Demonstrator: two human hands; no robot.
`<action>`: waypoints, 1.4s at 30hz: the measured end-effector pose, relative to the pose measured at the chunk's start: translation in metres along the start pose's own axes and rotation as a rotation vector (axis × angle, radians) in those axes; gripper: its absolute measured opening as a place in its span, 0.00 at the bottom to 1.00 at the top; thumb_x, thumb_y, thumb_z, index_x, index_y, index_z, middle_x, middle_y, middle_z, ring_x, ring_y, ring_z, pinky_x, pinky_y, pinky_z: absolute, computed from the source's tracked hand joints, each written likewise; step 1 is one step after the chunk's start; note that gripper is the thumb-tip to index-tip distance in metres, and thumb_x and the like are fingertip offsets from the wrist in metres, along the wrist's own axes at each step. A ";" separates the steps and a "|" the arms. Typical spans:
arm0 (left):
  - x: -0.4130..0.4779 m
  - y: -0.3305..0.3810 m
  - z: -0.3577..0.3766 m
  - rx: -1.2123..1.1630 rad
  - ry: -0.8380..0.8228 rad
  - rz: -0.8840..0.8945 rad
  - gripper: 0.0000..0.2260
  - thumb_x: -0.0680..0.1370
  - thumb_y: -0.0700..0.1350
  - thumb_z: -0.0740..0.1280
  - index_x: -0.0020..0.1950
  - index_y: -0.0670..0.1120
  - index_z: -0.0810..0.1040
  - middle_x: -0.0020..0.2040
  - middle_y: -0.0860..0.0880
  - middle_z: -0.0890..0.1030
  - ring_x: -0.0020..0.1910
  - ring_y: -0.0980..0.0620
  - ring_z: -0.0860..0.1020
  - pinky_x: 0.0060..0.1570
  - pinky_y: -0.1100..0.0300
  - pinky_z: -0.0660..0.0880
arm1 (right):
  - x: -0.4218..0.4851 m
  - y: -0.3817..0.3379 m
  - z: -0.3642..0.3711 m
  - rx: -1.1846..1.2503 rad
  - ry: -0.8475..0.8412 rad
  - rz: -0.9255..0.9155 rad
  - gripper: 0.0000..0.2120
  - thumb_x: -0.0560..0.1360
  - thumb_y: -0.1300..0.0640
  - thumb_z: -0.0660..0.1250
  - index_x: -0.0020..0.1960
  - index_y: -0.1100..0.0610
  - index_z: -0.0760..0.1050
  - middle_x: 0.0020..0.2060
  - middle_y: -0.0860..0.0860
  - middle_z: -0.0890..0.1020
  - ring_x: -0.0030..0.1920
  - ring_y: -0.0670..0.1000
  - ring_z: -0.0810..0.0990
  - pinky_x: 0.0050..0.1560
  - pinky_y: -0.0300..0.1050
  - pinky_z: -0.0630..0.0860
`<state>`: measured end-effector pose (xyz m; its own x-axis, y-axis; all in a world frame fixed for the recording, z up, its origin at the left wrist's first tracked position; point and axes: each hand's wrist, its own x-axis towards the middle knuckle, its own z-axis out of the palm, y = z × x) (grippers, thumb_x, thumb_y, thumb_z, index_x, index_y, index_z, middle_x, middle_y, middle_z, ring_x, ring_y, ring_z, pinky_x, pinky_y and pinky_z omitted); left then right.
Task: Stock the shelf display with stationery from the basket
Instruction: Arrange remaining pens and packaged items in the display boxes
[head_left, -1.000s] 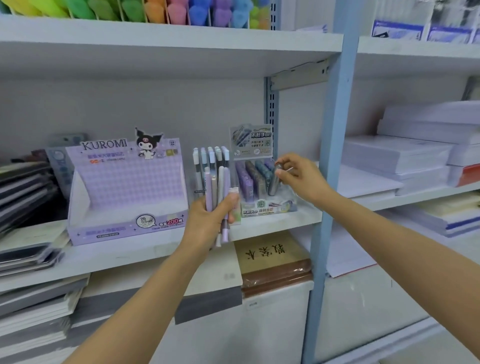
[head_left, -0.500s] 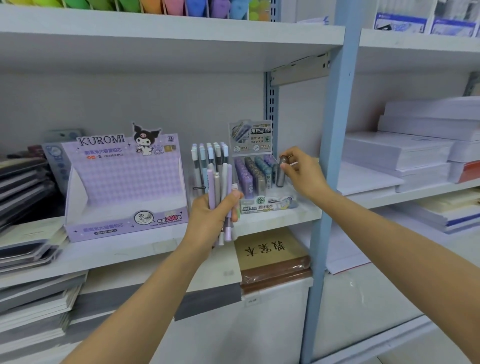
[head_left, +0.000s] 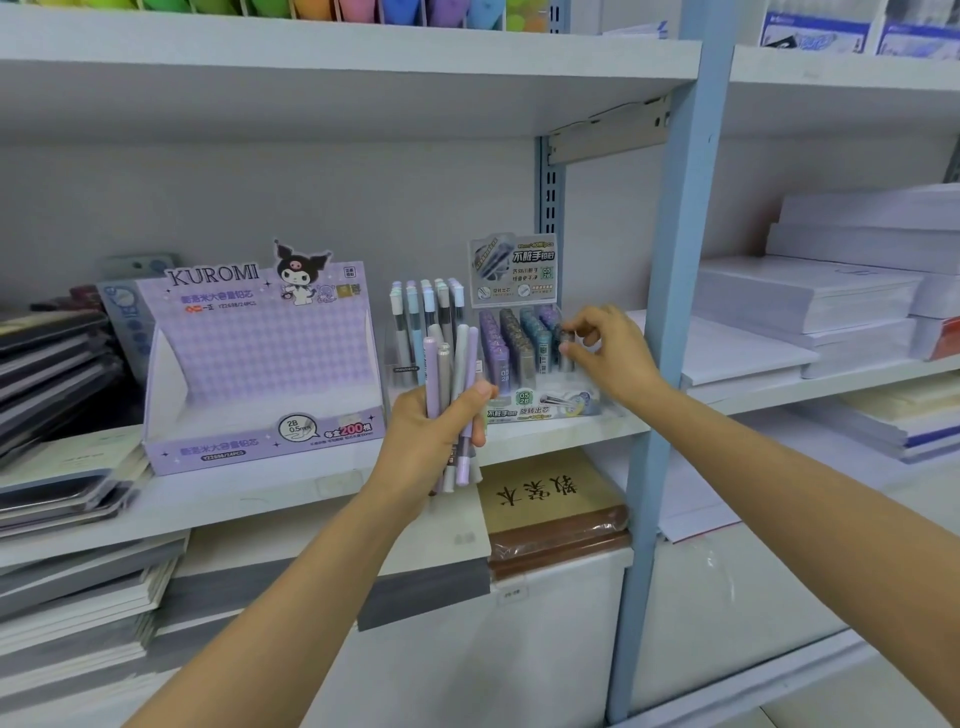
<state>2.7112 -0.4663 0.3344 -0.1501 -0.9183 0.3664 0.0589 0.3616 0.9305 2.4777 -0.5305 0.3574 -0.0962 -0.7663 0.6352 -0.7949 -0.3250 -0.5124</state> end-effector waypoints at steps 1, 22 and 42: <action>-0.001 0.000 -0.001 0.008 -0.016 0.004 0.11 0.76 0.50 0.69 0.47 0.43 0.83 0.29 0.50 0.78 0.30 0.54 0.75 0.36 0.59 0.76 | -0.001 -0.002 -0.001 -0.004 -0.001 0.005 0.09 0.76 0.57 0.69 0.56 0.57 0.78 0.50 0.51 0.71 0.49 0.48 0.72 0.55 0.44 0.72; -0.030 0.029 -0.049 -0.018 0.031 -0.036 0.14 0.72 0.59 0.69 0.36 0.49 0.81 0.28 0.50 0.77 0.21 0.56 0.68 0.23 0.62 0.67 | -0.018 -0.093 -0.026 1.145 -0.226 0.125 0.03 0.75 0.64 0.69 0.48 0.61 0.79 0.37 0.53 0.85 0.35 0.47 0.82 0.40 0.36 0.80; -0.045 0.064 -0.054 0.153 0.206 0.144 0.07 0.74 0.46 0.73 0.40 0.46 0.79 0.23 0.56 0.74 0.22 0.60 0.71 0.25 0.68 0.70 | -0.059 -0.154 -0.015 0.442 -0.377 -0.320 0.10 0.74 0.57 0.72 0.54 0.56 0.81 0.45 0.47 0.84 0.48 0.43 0.83 0.54 0.41 0.79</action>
<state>2.7745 -0.4103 0.3770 0.0534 -0.8633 0.5018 -0.0866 0.4966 0.8636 2.5970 -0.4269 0.4073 0.3839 -0.7096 0.5908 -0.4209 -0.7040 -0.5721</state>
